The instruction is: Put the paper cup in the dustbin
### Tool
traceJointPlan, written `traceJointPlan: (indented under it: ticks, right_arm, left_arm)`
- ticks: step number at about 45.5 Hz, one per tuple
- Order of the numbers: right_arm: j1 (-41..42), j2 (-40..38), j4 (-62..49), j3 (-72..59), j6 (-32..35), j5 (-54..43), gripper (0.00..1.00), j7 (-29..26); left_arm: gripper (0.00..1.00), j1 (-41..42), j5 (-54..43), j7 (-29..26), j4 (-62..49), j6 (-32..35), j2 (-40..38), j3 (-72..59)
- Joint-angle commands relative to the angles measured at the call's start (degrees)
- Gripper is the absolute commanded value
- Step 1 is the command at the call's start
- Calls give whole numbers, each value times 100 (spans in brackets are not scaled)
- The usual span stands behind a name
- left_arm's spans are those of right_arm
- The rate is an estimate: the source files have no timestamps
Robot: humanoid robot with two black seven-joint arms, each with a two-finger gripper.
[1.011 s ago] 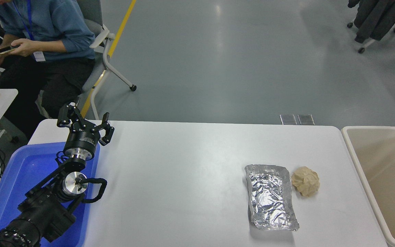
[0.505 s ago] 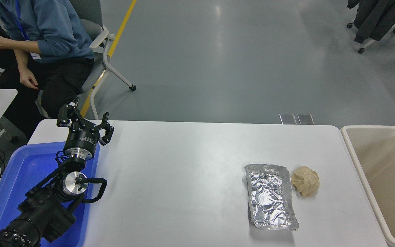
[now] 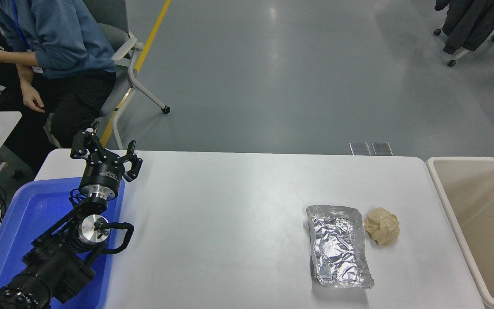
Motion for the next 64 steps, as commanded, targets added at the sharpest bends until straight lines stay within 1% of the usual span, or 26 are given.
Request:
traceJointPlan:
  ticks: [1, 13, 26, 28, 36, 39, 43, 45, 49, 52, 56, 57, 60, 64]
  right_arm:
    - [-99, 227, -37, -11, -53, -79, 0, 74]
    - [-284, 465, -37, -11, -53, -79, 0, 232]
    - [-513, 667, -116, 50, -53, -79, 0, 268]
    - [-521, 667, -116, 50, -53, -79, 7, 268]
    - [-627, 667, -116, 51, -35, -79, 15, 268]
    - [-671, 667, -116, 59, -44, -70, 23, 268]
    - [-697, 667, -116, 77, -44, -70, 41, 276]
    - [-715, 667, -116, 85, -35, -70, 47, 276]
    - [-715, 650, -116, 156, -18, -62, 64, 276]
    - [-715, 606, -107, 173, 9, -70, 74, 276]
    - [-706, 536, -116, 86, 88, -88, 96, 276]
    - [-706, 483, -116, 86, 105, -88, 98, 276]
    - [-662, 325, -89, 77, 202, -97, 99, 276]
    - [-574, 149, -63, 85, 491, -97, 99, 276]
  left_arm:
    - [100, 0, 0, 8, -8, 1, 0, 0]
    - [100, 0, 0, -1, 1, 1, 0, 0]
    - [100, 0, 0, -1, 1, 1, 0, 0]
    - [100, 0, 0, -1, 1, 1, 0, 0]
    - [100, 0, 0, -1, 1, 1, 0, 0]
    - [100, 0, 0, -1, 1, 1, 0, 0]
    - [100, 0, -9, -1, 1, -7, 0, 0]
    - [100, 0, 0, -1, 1, 1, 0, 0]
    - [100, 0, -9, -1, 1, 1, 0, 0]
    - [100, 0, -9, -1, 1, 1, 0, 0]
    - [100, 0, 0, -1, 1, 1, 0, 0]
    - [100, 0, -9, -1, 1, 1, 0, 0]
    - [100, 0, -9, -1, 1, 1, 0, 0]
    - [100, 0, -9, 7, 1, 1, 0, 0]
